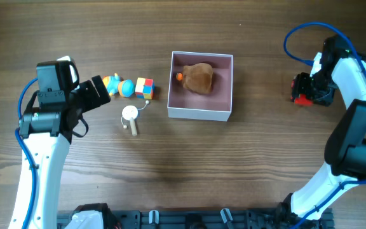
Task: Pack container
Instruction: 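Move the right gripper to the red fire truck and grasp it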
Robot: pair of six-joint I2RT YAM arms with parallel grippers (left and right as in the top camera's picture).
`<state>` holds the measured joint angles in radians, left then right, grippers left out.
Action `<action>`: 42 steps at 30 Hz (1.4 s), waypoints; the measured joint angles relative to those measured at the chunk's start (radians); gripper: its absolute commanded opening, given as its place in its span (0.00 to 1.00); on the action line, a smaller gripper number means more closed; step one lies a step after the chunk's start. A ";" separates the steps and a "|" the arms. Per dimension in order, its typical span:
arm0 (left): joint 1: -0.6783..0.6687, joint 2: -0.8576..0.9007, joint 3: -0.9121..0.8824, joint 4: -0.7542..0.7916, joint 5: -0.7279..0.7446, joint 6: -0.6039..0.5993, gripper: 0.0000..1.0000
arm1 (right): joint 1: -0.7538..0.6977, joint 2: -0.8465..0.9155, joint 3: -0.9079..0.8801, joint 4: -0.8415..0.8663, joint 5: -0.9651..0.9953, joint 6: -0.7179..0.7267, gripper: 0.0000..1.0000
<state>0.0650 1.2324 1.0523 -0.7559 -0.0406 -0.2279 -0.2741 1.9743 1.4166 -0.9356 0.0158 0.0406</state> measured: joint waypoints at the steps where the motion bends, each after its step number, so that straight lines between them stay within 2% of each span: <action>1: 0.000 0.000 0.000 0.000 0.000 0.000 1.00 | 0.000 -0.008 0.000 0.001 0.000 0.000 0.66; 5: 0.000 0.000 0.000 0.000 0.000 0.000 1.00 | 0.000 -0.034 0.008 0.003 0.000 0.001 0.60; 7: 0.000 0.000 0.000 0.000 0.000 0.000 1.00 | 0.000 -0.039 0.013 0.006 0.000 -0.001 0.54; 10: 0.000 0.000 0.000 0.000 0.000 0.000 1.00 | 0.000 -0.039 0.013 0.009 0.000 0.001 0.50; 14: 0.000 0.000 0.000 0.000 0.000 0.000 1.00 | 0.000 -0.039 0.013 0.010 0.000 0.003 0.58; 23: 0.000 0.000 0.000 0.000 0.000 0.003 1.00 | 0.000 -0.039 0.013 0.024 0.000 0.003 0.64; 42: 0.000 0.000 0.000 0.000 0.000 0.003 1.00 | 0.000 -0.039 0.011 0.023 0.000 -0.001 0.63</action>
<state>0.0650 1.2324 1.0523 -0.7559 -0.0406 -0.2245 -0.2741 1.9358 1.4273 -0.9123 0.0162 0.0399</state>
